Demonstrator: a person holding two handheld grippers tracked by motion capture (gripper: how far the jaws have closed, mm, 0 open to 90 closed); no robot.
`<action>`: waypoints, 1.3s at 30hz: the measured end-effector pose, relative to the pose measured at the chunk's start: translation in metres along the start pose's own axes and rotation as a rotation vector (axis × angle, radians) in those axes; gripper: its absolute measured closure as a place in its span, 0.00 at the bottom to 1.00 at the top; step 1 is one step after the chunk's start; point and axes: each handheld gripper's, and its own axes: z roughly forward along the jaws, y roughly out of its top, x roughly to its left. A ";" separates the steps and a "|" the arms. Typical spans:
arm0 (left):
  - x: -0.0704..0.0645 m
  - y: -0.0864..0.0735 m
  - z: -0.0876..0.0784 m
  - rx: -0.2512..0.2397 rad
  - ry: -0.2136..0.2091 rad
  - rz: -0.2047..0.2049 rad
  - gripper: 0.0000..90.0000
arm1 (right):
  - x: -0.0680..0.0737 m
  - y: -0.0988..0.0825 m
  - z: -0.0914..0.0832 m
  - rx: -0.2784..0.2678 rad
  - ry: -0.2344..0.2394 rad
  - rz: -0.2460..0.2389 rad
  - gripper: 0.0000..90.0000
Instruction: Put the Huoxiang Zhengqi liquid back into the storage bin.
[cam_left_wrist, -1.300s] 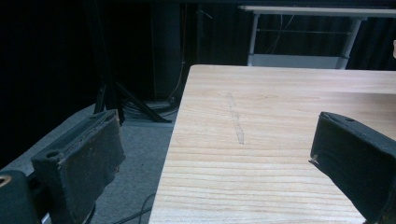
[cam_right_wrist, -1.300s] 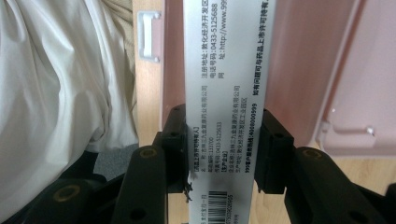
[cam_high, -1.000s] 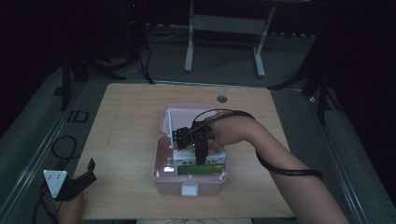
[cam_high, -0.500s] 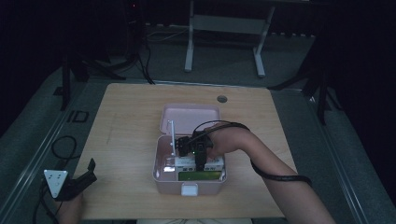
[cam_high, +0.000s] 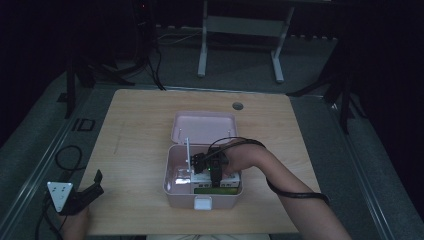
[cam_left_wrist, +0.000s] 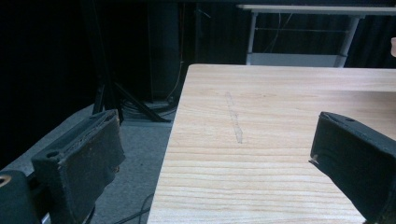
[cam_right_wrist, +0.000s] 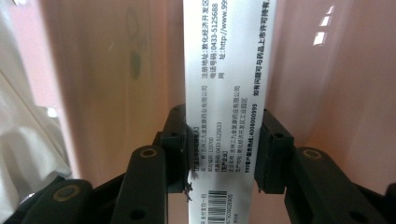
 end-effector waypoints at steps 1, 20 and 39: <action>0.000 0.000 0.000 0.000 -0.001 0.000 0.03 | 0.000 0.000 0.002 -0.002 0.005 -0.003 0.69; -0.001 0.000 0.000 0.000 -0.003 0.005 0.03 | -0.001 0.004 0.021 -0.008 0.039 -0.014 0.68; -0.001 0.000 0.001 0.003 0.002 0.007 0.03 | 0.001 -0.029 -0.046 -0.126 -0.049 0.032 0.56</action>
